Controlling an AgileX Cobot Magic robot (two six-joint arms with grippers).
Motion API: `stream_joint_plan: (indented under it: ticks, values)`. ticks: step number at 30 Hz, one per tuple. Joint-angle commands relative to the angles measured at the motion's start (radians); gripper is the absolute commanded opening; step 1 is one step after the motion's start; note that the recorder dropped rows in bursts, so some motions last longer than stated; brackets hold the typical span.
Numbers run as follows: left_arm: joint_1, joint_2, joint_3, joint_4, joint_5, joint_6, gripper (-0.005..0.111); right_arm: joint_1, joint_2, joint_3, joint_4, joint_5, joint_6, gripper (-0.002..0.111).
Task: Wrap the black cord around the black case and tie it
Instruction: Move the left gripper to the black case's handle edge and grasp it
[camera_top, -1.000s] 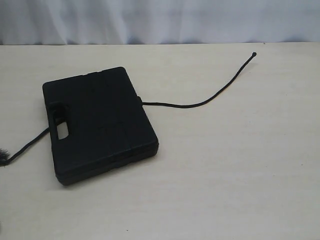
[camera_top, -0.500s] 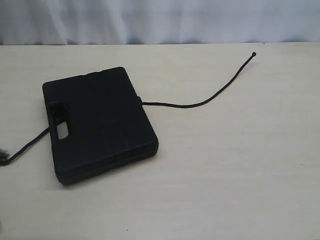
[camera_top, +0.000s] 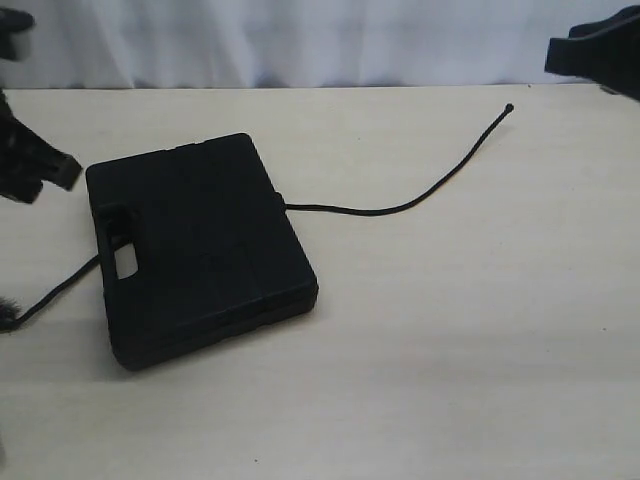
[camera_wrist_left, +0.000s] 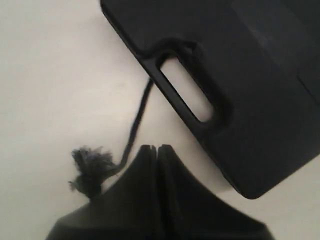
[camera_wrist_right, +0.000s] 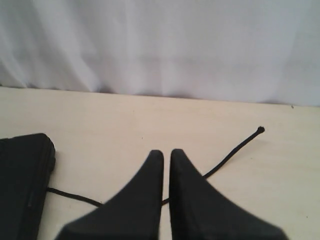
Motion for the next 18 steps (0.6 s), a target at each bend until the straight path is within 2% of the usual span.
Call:
stream_joint_plan:
  ticks: [1, 4, 12, 15, 18]
  values:
    - [-0.014, 0.138, -0.007, -0.050, -0.013, 0.009, 0.000, 0.001, 0.052, -0.007, -0.008, -0.005, -0.011, 0.005]
    - [-0.014, 0.212, -0.007, -0.055, -0.047, 0.003, 0.009, 0.001, 0.054, -0.007, -0.008, -0.011, -0.011, 0.005]
    - [-0.014, 0.358, -0.007, -0.055, -0.146, -0.131, 0.049, 0.001, 0.054, -0.007, -0.008, -0.023, -0.011, 0.005]
    - [-0.014, 0.414, -0.007, -0.051, -0.177, -0.163, 0.054, 0.001, 0.054, -0.007, -0.008, -0.023, -0.011, 0.005]
    - [-0.014, 0.462, -0.007, -0.060, -0.229, -0.203, 0.054, 0.001, 0.054, -0.007, -0.008, -0.023, -0.011, 0.005]
